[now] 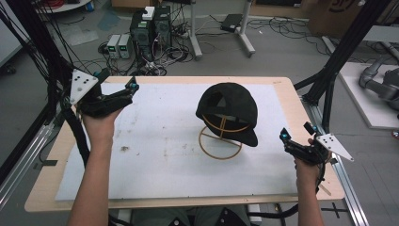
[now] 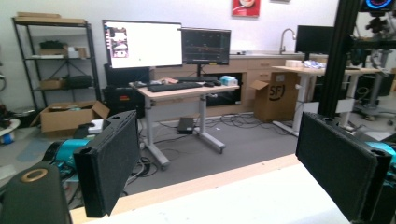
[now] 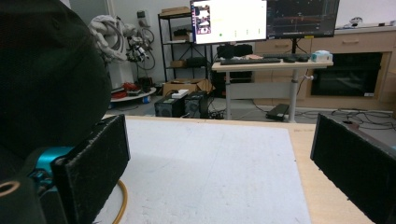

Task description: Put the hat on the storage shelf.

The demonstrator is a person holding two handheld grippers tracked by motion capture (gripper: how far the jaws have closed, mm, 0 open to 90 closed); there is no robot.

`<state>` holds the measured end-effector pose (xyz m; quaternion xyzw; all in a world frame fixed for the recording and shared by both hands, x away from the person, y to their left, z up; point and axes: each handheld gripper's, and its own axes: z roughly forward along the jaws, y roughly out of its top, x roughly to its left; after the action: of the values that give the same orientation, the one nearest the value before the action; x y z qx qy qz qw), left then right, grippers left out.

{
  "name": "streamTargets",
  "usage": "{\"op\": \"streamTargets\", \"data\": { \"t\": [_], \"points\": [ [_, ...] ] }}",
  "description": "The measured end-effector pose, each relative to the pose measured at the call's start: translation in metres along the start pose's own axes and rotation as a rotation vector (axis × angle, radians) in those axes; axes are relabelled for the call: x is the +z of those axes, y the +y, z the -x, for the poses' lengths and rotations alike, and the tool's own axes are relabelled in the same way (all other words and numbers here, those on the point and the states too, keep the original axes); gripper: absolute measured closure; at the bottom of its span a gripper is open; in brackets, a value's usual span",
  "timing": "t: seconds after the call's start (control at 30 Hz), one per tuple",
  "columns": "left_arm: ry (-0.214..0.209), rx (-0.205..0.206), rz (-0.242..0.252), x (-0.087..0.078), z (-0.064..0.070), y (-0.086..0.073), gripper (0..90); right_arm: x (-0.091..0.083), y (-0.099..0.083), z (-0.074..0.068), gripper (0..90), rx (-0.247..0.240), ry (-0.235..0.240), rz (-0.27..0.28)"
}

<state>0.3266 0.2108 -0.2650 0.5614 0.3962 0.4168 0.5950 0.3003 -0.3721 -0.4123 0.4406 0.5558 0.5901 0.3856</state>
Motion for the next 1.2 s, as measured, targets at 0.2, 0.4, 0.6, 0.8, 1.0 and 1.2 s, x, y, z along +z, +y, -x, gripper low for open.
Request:
{"op": "streamTargets", "data": {
  "t": [0.2,0.4,0.6,0.8,1.0,1.2],
  "points": [
    [0.030,-0.009,-0.006,-0.015,-0.017,-0.010,14.1,0.000,0.000,-0.001,4.2,-0.002,0.001,0.001],
    [0.063,-0.009,-0.007,-0.029,-0.033,-0.021,14.1,0.000,0.000,-0.001,4.1,-0.006,-0.001,0.000],
    [0.084,-0.004,-0.008,-0.041,-0.045,-0.033,14.1,0.001,0.000,-0.002,4.1,-0.011,0.003,-0.001],
    [0.097,0.001,-0.013,-0.049,-0.054,-0.045,14.1,0.002,0.000,-0.002,4.1,-0.010,0.001,0.003],
    [0.100,0.011,-0.008,-0.055,-0.059,-0.057,14.0,0.001,0.000,-0.002,4.1,-0.011,0.001,0.009],
    [0.114,0.015,0.003,-0.061,-0.064,-0.075,14.1,0.001,0.001,-0.001,4.1,-0.005,0.001,0.015]
  ]
}}
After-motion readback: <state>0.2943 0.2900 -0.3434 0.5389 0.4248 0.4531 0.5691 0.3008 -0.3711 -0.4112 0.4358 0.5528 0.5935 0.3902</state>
